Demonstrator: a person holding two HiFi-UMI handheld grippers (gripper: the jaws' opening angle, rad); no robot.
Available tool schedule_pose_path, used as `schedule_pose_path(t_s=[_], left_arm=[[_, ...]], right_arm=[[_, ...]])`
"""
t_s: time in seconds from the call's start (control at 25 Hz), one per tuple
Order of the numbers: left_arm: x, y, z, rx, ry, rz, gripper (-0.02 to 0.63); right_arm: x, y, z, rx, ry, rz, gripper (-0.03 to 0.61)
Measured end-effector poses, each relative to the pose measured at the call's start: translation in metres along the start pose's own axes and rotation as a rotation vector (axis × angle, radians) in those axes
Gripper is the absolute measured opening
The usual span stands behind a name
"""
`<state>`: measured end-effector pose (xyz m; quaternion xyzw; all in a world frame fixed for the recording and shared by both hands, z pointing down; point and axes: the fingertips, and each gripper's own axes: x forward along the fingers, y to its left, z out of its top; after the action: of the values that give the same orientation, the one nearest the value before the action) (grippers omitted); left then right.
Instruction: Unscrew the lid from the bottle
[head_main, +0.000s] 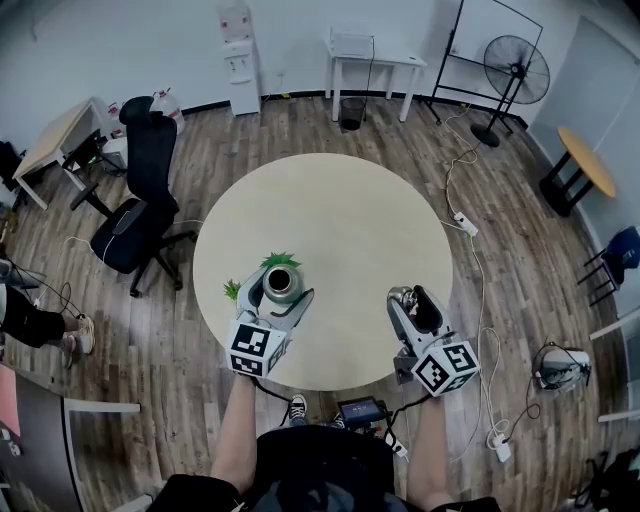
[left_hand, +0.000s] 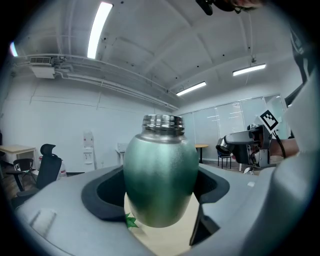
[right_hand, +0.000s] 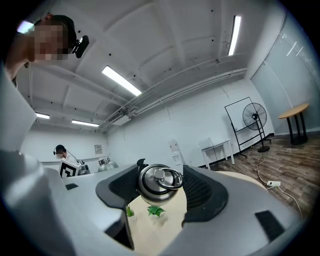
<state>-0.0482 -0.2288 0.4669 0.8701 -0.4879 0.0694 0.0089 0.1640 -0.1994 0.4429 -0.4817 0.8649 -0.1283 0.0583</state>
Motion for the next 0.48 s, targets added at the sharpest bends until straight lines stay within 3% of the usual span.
schedule_pose_path(t_s=[0.48], left_arm=[[-0.0013, -0.0021, 0.0, 0.006, 0.001, -0.001, 0.38]], right_arm=[[-0.0037, -0.0023, 0.0004, 0.018, -0.006, 0.0, 0.281]])
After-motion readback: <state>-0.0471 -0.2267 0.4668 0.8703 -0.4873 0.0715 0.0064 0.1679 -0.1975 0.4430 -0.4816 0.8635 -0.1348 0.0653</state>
